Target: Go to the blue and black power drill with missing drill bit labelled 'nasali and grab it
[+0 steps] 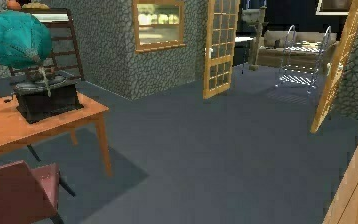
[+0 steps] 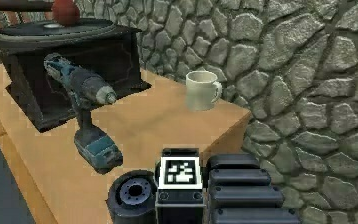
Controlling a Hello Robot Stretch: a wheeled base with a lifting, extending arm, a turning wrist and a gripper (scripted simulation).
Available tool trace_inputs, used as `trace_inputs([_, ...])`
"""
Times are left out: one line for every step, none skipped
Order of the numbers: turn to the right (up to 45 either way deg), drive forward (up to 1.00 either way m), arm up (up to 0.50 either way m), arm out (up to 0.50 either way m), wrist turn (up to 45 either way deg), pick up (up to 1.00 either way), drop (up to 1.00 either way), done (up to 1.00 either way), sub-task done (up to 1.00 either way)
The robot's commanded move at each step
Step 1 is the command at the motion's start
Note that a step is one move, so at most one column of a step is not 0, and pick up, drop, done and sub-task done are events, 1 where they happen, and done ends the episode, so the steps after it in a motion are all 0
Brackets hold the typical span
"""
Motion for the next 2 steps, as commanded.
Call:
trace_inputs([-15.0, 0.0, 0.0, 0.0, 0.0, 0.0, 0.0, 0.0, 0.0])
trace_inputs([0.0, 0.0, 0.0, 0.0, 45.0, 0.0, 0.0, 0.0, 0.0])
